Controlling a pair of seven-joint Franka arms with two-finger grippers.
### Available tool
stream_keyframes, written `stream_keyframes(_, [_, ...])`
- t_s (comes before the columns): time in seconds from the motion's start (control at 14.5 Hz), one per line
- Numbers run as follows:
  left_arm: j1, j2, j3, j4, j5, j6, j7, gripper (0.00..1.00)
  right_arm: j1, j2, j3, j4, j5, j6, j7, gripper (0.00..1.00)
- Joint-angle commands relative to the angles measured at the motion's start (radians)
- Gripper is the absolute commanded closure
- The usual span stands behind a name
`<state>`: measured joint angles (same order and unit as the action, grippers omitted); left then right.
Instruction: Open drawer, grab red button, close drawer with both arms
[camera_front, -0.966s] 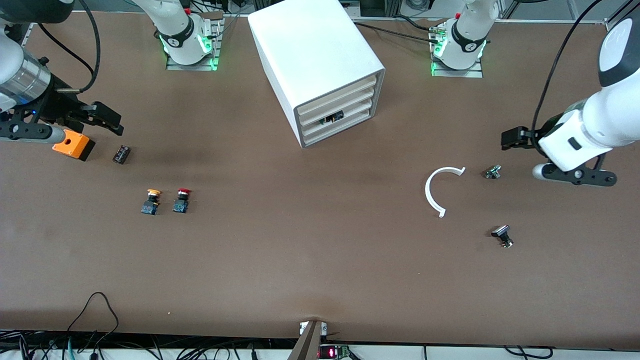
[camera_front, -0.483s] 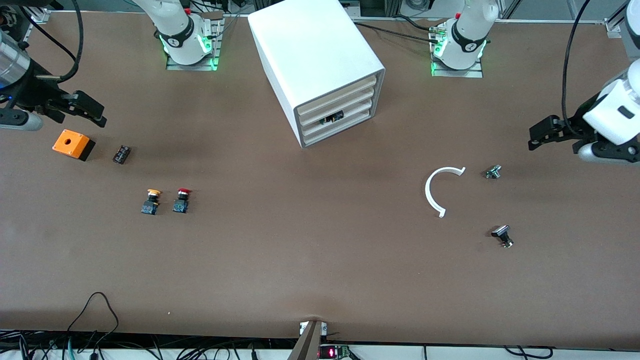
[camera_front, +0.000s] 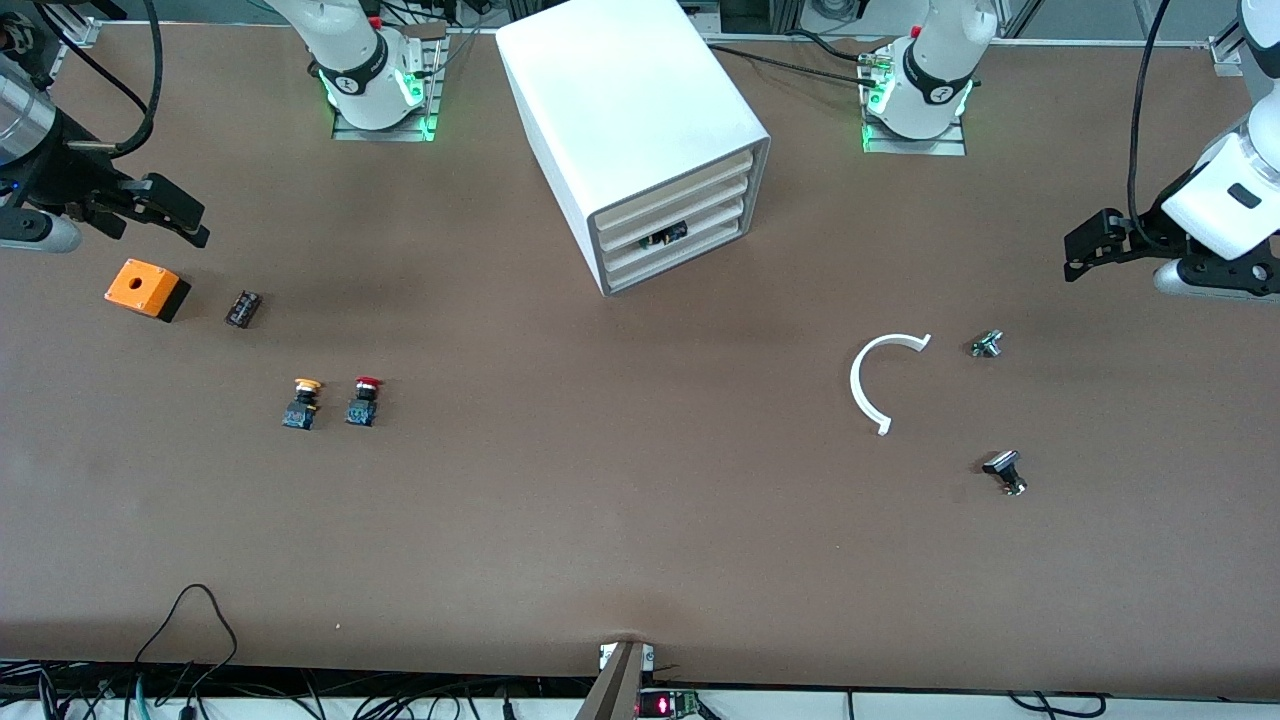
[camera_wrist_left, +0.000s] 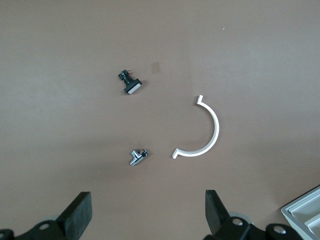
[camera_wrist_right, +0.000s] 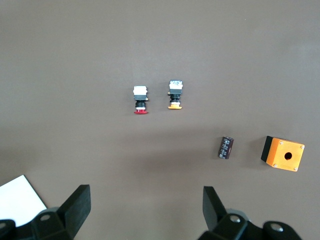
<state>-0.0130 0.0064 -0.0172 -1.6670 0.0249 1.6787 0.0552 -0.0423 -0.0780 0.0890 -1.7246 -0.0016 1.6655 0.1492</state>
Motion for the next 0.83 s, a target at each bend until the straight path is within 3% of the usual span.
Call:
stream_keyframes(0.0, [-0.016, -0.013, 0.013, -0.010, 0.020, -0.057, 0.018, 0.00, -0.018, -0.022, 0.015, -0.016, -0.011, -0.004, -0.014, 0.01])
stream_keyframes(0.76, [-0.025, 0.003, 0.005, 0.029, 0.023, -0.066, 0.020, 0.00, -0.016, -0.016, 0.015, -0.003, 0.000, -0.003, -0.020, 0.01])
